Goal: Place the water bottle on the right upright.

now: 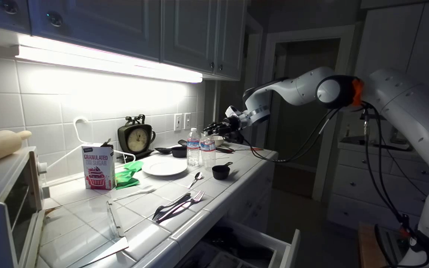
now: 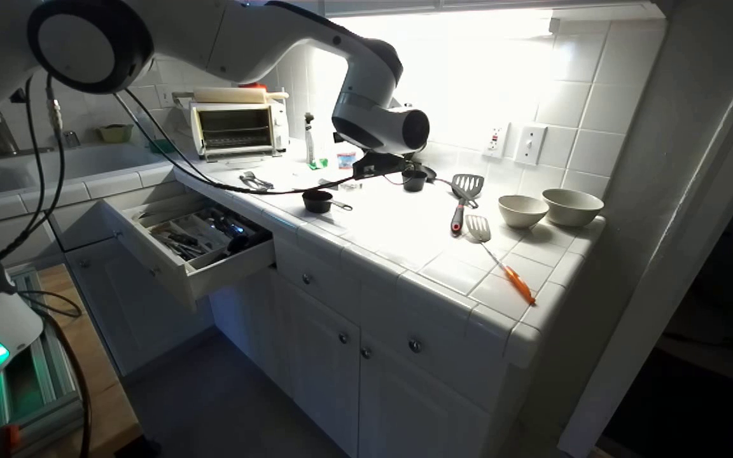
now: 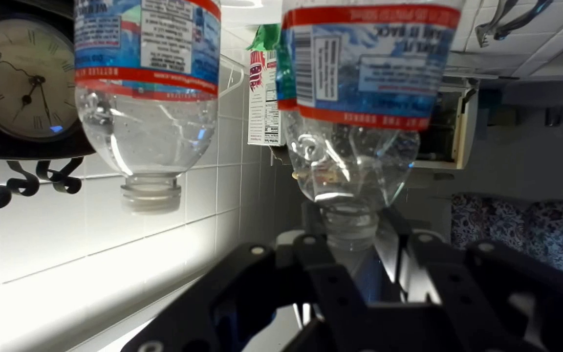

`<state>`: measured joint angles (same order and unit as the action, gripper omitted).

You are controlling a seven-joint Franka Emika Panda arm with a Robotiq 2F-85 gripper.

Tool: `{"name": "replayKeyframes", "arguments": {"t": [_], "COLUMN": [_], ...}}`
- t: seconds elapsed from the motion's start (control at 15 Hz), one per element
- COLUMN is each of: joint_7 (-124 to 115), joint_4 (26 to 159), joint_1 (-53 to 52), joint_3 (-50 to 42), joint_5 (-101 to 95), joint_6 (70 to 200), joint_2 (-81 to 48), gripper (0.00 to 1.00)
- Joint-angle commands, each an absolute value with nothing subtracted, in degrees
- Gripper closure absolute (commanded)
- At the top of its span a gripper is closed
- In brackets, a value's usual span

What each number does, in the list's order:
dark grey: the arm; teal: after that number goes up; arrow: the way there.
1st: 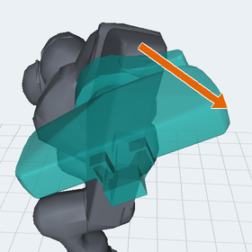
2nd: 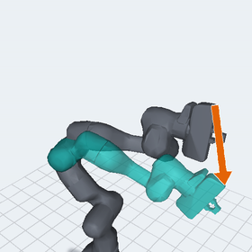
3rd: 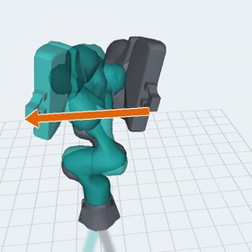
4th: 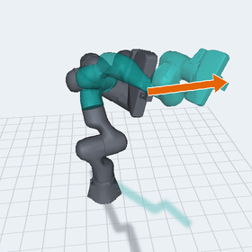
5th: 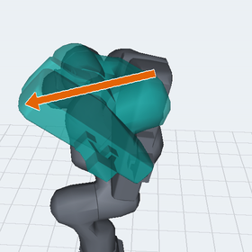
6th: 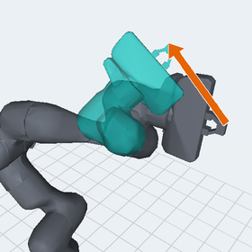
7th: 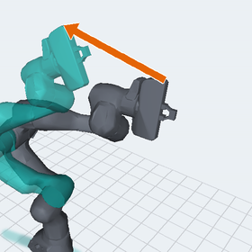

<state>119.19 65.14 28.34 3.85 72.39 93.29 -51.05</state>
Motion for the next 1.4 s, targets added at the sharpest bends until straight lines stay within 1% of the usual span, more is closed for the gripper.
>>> {"name": "replayKeyframes", "arguments": {"t": [0.0,1.33], "joint_7": [118.3,118.7], "joint_4": [62.7,63.0], "joint_1": [28.3,27.6], "joint_3": [2.8,1.5], "joint_5": [75.8,75.8], "joint_6": [90.7,90.3], "joint_2": [-53.0,-53.6], "gripper": [0.92,0.92]}}
